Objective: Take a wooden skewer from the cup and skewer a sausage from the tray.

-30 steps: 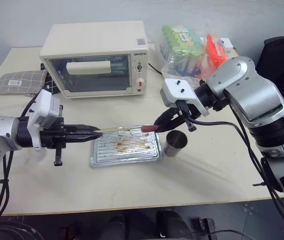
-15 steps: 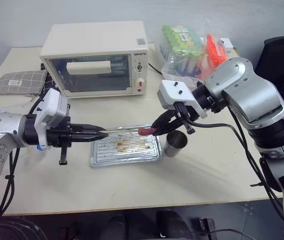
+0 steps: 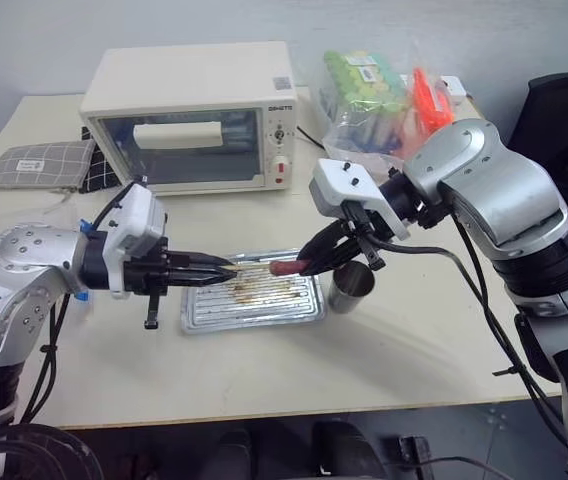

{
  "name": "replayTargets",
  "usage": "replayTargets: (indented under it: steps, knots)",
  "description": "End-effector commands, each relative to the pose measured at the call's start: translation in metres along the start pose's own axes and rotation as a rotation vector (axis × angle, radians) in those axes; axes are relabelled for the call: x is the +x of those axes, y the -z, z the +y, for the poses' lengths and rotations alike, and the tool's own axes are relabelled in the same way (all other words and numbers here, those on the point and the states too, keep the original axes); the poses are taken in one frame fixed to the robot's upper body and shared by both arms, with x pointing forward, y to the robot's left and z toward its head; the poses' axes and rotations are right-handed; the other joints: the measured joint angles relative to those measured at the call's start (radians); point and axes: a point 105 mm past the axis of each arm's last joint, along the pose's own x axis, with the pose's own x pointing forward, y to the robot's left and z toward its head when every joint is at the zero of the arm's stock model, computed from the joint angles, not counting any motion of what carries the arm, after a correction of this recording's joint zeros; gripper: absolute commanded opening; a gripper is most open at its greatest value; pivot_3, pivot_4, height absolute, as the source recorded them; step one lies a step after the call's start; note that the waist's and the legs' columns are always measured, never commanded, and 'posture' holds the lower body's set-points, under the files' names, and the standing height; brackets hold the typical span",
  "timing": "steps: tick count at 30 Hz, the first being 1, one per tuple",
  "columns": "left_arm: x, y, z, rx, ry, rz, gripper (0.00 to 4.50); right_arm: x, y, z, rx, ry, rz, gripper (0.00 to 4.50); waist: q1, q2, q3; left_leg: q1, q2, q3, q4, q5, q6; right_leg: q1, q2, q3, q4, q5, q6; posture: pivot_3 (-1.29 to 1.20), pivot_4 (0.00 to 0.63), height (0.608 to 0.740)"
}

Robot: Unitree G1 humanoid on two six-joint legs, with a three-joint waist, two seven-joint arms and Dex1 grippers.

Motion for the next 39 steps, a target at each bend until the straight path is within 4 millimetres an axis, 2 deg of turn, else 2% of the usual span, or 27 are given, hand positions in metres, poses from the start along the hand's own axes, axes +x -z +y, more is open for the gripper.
replayTargets:
  steps: [1,5,8,12,17,19,22,27,30,36,39]
  knots:
    - [0.010,-0.003,-0.004,0.038,0.036,0.000,0.00,-0.007,-0.028,0.005,-0.103,0.006,-0.051,0.71,0.000,0.000,0.000,0.000,0.000,0.000,0.000,0.000,0.000,0.000,0.000,0.000,0.000,0.000,0.000,0.00,0.150,0.740]
    - [0.009,-0.003,-0.001,0.048,0.016,0.000,0.00,-0.009,-0.029,0.006,-0.095,0.010,-0.051,0.71,-0.001,0.000,0.000,0.000,0.000,0.000,0.000,0.000,0.000,0.000,0.000,0.000,0.000,0.000,0.000,0.00,0.150,0.740]
    - [0.000,0.001,0.001,0.042,-0.028,0.010,0.00,-0.014,-0.025,0.004,-0.078,0.034,-0.043,1.29,-0.002,0.000,0.000,0.000,0.000,0.000,0.000,0.000,0.000,0.000,0.000,0.000,0.000,0.000,0.000,0.00,0.150,0.740]
    - [-0.012,0.006,0.002,0.036,-0.107,0.015,0.00,-0.022,-0.023,-0.004,-0.080,0.089,-0.042,2.28,0.000,0.000,0.000,0.000,0.000,0.000,0.000,0.000,0.000,-0.001,0.000,0.000,0.000,0.000,0.000,0.00,0.150,0.740]
    - [-0.033,0.007,0.000,0.032,-0.282,0.002,0.00,-0.038,-0.028,-0.016,-0.067,0.174,-0.086,2.28,-0.001,0.000,0.000,0.000,0.000,0.000,0.000,0.000,0.000,-0.001,0.000,0.000,0.000,0.000,0.000,0.00,0.150,0.740]
    - [-0.048,0.004,-0.001,0.023,-0.414,-0.030,0.00,-0.044,-0.032,-0.017,-0.047,0.193,-0.132,2.28,-0.002,0.000,0.000,0.000,0.000,0.000,-0.001,0.000,0.000,-0.001,0.000,0.000,0.000,0.000,0.000,0.00,0.150,0.740]
    - [-0.077,0.007,-0.005,-0.007,-0.667,-0.077,0.00,-0.046,-0.034,-0.017,-0.025,0.202,-0.177,2.80,-0.001,0.000,0.000,0.000,0.000,0.000,-0.001,0.000,0.000,-0.001,0.000,0.001,0.000,0.000,0.000,0.00,0.150,0.740]
    - [-0.145,0.027,-0.014,-0.077,-1.148,-0.139,0.00,-0.053,-0.042,-0.011,-0.037,0.190,-0.312,4.12,0.002,0.000,0.000,0.000,0.000,-0.001,0.000,0.000,0.000,-0.001,0.000,0.001,-0.002,0.000,0.000,0.00,0.150,0.740]
    - [-0.178,0.044,-0.020,-0.116,-1.283,-0.085,0.00,-0.058,-0.045,-0.010,-0.031,0.196,-0.360,4.12,0.004,-0.002,-0.001,0.000,0.000,-0.001,0.001,0.000,0.000,0.000,0.000,0.001,-0.003,0.000,0.000,0.00,0.150,0.740]
    - [-0.214,0.063,-0.007,-0.211,-1.370,-0.091,0.00,-0.059,-0.050,-0.012,-0.023,0.207,-0.394,4.12,0.006,-0.002,-0.001,0.000,-0.001,-0.001,0.001,0.000,0.000,0.000,-0.001,0.001,-0.003,0.000,0.000,0.00,0.150,0.740]
    - [-0.223,0.077,0.006,-0.254,-1.400,-0.062,0.00,-0.059,-0.049,-0.015,-0.023,0.222,-0.392,4.12,0.003,-0.002,-0.001,0.000,-0.001,-0.001,0.000,0.000,0.000,0.000,-0.001,0.000,-0.003,0.000,0.000,0.00,0.150,0.740]
